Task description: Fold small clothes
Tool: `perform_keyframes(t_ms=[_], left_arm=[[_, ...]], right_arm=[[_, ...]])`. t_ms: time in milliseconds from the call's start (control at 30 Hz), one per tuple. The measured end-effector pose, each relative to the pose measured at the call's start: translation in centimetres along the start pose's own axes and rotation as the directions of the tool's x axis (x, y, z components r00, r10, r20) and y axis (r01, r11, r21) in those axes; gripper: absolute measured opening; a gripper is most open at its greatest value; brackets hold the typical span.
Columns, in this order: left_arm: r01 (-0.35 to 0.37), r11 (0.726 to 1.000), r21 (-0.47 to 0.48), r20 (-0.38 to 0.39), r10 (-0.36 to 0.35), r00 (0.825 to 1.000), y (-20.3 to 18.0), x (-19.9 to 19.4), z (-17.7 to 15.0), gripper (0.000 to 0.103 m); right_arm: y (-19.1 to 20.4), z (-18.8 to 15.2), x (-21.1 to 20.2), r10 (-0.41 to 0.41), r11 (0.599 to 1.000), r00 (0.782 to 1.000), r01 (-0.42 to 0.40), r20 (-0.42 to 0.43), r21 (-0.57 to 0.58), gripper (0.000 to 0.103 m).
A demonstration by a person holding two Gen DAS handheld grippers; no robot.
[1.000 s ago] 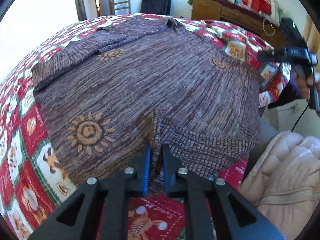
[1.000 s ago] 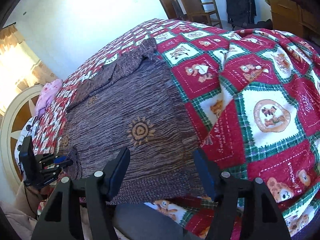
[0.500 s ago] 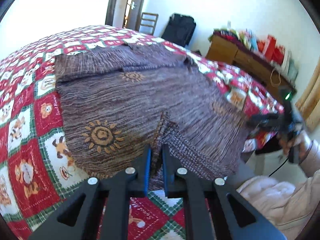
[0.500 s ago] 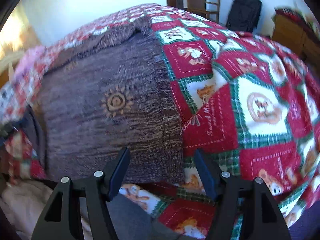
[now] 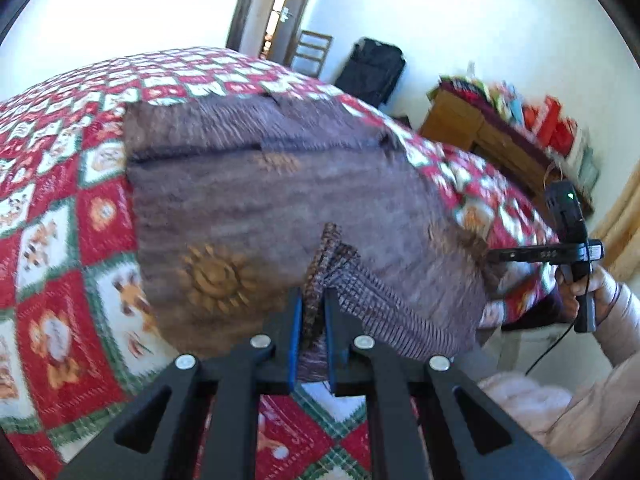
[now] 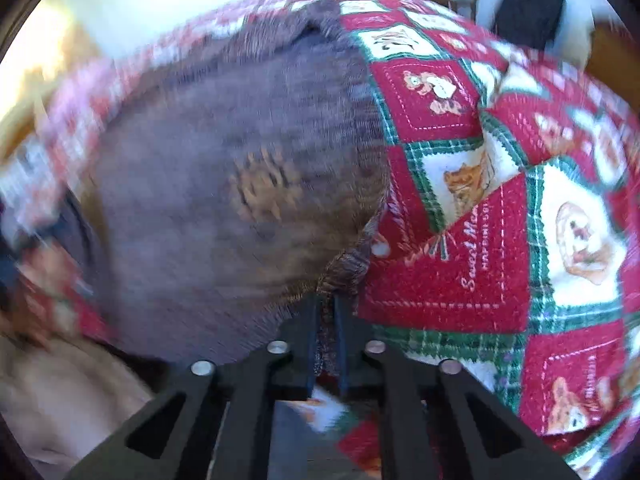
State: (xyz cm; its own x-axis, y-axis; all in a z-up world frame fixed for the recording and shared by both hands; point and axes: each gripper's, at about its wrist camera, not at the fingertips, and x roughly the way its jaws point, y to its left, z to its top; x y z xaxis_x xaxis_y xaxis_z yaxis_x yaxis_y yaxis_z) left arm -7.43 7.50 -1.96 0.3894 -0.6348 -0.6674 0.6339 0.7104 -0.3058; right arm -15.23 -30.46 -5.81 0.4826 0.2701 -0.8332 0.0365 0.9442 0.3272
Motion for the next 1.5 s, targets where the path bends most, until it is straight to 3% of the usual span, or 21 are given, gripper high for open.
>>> perform_keyframes(t_ms=[167,300,400,467,533,567,600,633,700,767,833,933,1033,1133,1200,1233,1300,1333,1367,1433,1500], left_arm=[[-0.042,0.994,-0.106,0.037,0.046,0.998,3.4,0.2,4.3,0.01],[-0.123,0.979,-0.162,0.05,0.133,0.99,6.5,2.0,6.8,0.01],[-0.234,0.942,-0.242,0.007,0.243,0.97,9.3,4.4,7.6,0.01],[-0.227,0.929,-0.292,-0.008,0.235,0.972,10.5,5.2,7.4,0.01],[-0.22,0.924,-0.313,-0.011,0.228,0.974,11.1,5.5,7.0,0.01],[-0.225,0.926,-0.304,-0.008,0.233,0.972,11.0,5.5,6.8,0.01],[-0.232,0.928,-0.292,-0.005,0.241,0.971,10.8,5.5,6.6,0.01],[-0.239,0.93,-0.28,-0.004,0.248,0.969,10.7,5.6,6.4,0.01],[-0.24,0.93,-0.278,0.003,0.25,0.968,10.7,5.7,6.3,0.01],[-0.238,0.931,-0.276,0.014,0.252,0.968,10.7,5.8,6.3,0.011],[-0.238,0.934,-0.264,0.02,0.252,0.967,10.6,6.0,6.3,0.011],[-0.217,0.938,-0.269,0.029,0.233,0.972,10.9,6.0,6.3,0.011],[-0.217,0.943,-0.253,0.009,0.226,0.974,10.9,6.1,6.7,0.024],[-0.207,0.951,-0.229,-0.02,0.209,0.978,10.9,6.5,7.4,0.037],[-0.204,0.957,-0.208,-0.025,0.203,0.979,10.7,6.7,7.9,0.045],[-0.211,0.959,-0.19,-0.027,0.21,0.977,10.5,6.9,8.2,0.047],[-0.223,0.959,-0.173,-0.03,0.221,0.975,10.5,7.3,8.4,0.046],[-0.224,0.959,-0.174,-0.031,0.222,0.975,10.4,7.5,8.5,0.043],[-0.226,0.958,-0.177,-0.033,0.224,0.974,10.4,7.5,8.4,0.029],[-0.239,0.953,-0.185,-0.041,0.235,0.971,10.4,7.6,8.2,0.012],[-0.234,0.951,-0.202,-0.022,0.234,0.972,10.3,7.1,7.8,0.011]], right_arm=[[-0.3,6.9,-2.2,0.199,0.976,0.974,-0.206,0.107,0.064,0.004],[-2.0,14.0,-0.1,0.25,0.949,0.949,-0.28,0.192,0.146,0.004],[-4.1,16.7,2.6,0.23,0.925,0.942,-0.29,0.244,0.244,0.006],[-5.4,17.4,4.6,0.241,0.888,0.933,-0.323,0.268,0.327,0.01],[-6.3,17.3,5.5,0.268,0.852,0.913,-0.373,0.307,0.368,0.047],[-6.4,16.9,5.4,0.285,0.835,0.898,-0.404,0.334,0.374,0.077],[-6.7,16.5,5.2,0.299,0.819,0.882,-0.433,0.365,0.375,0.084],[-6.8,16.2,4.9,0.304,0.815,0.875,-0.444,0.377,0.373,0.084],[-5.9,15.7,4.1,0.237,0.87,0.909,-0.356,0.343,0.342,0.084],[-3.3,15.7,3.3,0.121,0.965,0.943,-0.185,0.31,0.185,0.082],[0.4,15.6,3.4,-0.001,1.0,0.955,0.008,0.296,-0.024,0.08],[5.4,14.8,4.5,-0.115,0.932,0.931,0.222,0.347,-0.287,0.08],[8.2,14.7,6.9,-0.172,0.841,0.923,0.319,0.343,-0.436,0.08],[8.3,15.3,9.8,-0.215,0.788,0.926,0.352,0.31,-0.505,0.073],[8.0,16.0,11.1,-0.247,0.79,0.931,0.353,0.267,-0.501,0.034],[7.7,16.4,11.3,-0.233,0.807,0.935,0.339,0.267,-0.484,0.034],[7.3,16.8,11.2,-0.228,0.825,0.938,0.329,0.262,-0.46,0.023],[7.2,16.8,11.1,-0.233,0.825,0.933,0.338,0.273,-0.452,0.017],[7.1,16.7,10.6,-0.23,0.831,0.932,0.338,0.282,-0.442,0.012],[7.0,16.2,9.4,-0.211,0.849,0.931,0.325,0.297,-0.416,0.011],[7.0,15.8,8.6,-0.209,0.856,0.926,0.329,0.316,-0.398,0.01]])
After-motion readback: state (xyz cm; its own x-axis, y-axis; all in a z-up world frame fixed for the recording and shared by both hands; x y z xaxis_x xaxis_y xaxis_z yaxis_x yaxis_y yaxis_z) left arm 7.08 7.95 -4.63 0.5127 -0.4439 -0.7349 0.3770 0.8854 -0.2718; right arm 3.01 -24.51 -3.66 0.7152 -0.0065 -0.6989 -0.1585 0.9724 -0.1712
